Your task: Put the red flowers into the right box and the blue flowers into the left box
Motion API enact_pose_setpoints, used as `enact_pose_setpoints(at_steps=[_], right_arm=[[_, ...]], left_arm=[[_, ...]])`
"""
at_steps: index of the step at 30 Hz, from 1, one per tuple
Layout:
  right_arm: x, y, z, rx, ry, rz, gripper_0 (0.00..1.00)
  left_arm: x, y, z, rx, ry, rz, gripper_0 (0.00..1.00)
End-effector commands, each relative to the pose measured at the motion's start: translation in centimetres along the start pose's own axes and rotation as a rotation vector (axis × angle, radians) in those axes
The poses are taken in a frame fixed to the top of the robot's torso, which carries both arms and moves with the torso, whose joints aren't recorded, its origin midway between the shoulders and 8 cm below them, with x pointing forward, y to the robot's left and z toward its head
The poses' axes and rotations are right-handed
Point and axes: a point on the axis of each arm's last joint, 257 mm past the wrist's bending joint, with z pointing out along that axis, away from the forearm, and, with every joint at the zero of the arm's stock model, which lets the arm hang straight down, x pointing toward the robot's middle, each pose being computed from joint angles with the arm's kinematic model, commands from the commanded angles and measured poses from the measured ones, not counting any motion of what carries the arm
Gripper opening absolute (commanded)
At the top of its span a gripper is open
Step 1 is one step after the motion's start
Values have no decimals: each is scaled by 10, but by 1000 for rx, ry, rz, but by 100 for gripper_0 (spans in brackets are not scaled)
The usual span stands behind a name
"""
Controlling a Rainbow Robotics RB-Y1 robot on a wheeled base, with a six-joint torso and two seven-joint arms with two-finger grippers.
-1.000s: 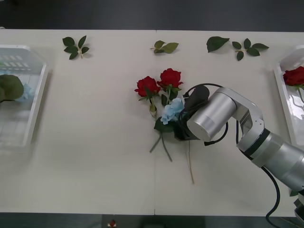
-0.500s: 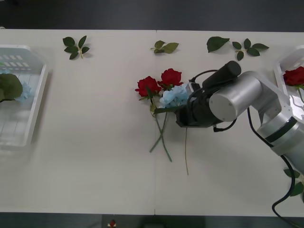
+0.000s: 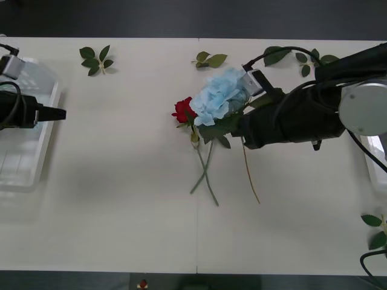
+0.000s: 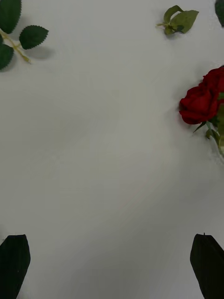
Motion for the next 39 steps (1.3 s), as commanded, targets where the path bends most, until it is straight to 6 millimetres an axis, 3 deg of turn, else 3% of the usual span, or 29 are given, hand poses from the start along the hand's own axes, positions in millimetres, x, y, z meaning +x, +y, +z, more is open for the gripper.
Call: enact_pose_setpoints(at_steps=[1,7,10,12,15,19,27,33,39], right_arm=[[-16,28,-31,-65,-79,-127,0],[-23,61,-58,-183,-175,-228,0],[-26,72,-65,-219,-215,-264,0],[-28,81,-68,-250,-252,-286,0],[-29,92,-68,-289,-286,-288,0],[-33,109,-68,-347,-332,-267,0],[-42,126,-64,-392,-379,-247,0],[-50,137,-58,-418,-411,-225,0],[-54,143,-56,-433,-430,-210,0]], left_arm=[[19,-6,3,41,-69,12,100],[61,-47,9,217,-127,-2,100],[75,-77,16,316,-164,10,100],[83,-107,24,405,-211,19,100],[83,-147,34,514,-274,34,100],[77,-215,45,665,-340,56,100],[68,-330,51,890,-400,68,100],[62,-382,57,965,-433,35,100],[39,-411,73,958,-481,-11,100]])
